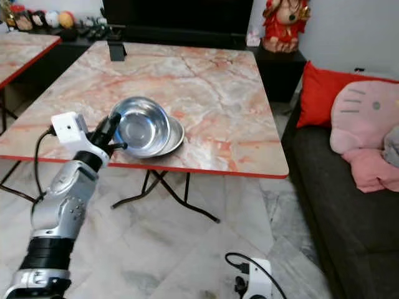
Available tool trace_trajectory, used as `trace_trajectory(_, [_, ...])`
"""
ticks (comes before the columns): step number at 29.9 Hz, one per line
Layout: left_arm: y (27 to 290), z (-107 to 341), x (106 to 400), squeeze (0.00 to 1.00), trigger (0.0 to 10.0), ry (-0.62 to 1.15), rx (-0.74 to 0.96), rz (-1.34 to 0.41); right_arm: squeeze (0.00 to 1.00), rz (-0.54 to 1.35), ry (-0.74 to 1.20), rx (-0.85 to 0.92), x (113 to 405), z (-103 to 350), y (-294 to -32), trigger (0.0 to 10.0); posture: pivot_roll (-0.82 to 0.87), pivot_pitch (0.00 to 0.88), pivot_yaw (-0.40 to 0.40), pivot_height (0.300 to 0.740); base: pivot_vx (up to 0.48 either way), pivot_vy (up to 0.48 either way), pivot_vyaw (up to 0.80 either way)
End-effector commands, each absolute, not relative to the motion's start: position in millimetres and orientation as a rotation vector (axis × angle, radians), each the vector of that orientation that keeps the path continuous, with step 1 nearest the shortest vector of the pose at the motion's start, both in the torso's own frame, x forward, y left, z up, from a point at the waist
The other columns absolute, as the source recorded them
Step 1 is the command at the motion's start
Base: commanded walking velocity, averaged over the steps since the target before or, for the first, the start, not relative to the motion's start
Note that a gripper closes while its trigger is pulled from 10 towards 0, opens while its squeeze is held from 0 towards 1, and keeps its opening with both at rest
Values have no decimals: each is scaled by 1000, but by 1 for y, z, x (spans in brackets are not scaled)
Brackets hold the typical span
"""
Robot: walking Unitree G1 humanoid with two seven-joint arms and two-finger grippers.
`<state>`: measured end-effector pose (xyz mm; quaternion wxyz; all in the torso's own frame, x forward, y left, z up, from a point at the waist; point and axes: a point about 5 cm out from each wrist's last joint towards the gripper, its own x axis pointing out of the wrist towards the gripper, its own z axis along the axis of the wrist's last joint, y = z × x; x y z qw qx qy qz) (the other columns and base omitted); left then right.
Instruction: Setting the table
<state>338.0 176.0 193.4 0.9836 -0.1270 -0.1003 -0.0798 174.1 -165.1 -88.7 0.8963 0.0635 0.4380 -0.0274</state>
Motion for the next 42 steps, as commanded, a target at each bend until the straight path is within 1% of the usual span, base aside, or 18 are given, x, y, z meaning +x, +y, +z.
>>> trace_trajectory(1, [180, 201, 339, 0, 10000, -218, -201, -168, 0, -63, 899, 130, 176, -88, -168, 10000, 98, 0, -50, 740, 0, 0, 0])
trace_trajectory(4, [185, 201, 340, 0, 10000, -220, -179, -165, 0, -61, 899, 129, 176, -87, -168, 10000, 103, 0, -51, 740, 0, 0, 0])
trace_trajectory(12, [188, 200, 341, 0, 10000, -225, -293, -140, 0, -65, 901, 129, 176, -88, -168, 10000, 99, 0, -54, 740, 0, 0, 0])
trace_trajectory(15, [187, 200, 342, 0, 10000, -226, -309, -135, 0, -66, 903, 127, 176, -88, -169, 10000, 96, 0, -56, 740, 254, 0, 0])
trace_trajectory(19, [187, 199, 342, 0, 10000, -227, -315, -133, 0, -60, 910, 128, 176, -88, -169, 10000, 98, 0, -58, 740, 288, 0, -656])
trace_trajectory(32, [182, 199, 342, 0, 10000, -227, -330, -144, 0, -60, 905, 126, 176, -88, -169, 10000, 97, 0, -60, 740, 343, 0, 0])
trace_trajectory(42, [183, 199, 342, 0, 10000, -229, -331, -142, 0, -55, 907, 124, 176, -88, -169, 10000, 103, 0, -68, 740, 354, 0, 0])
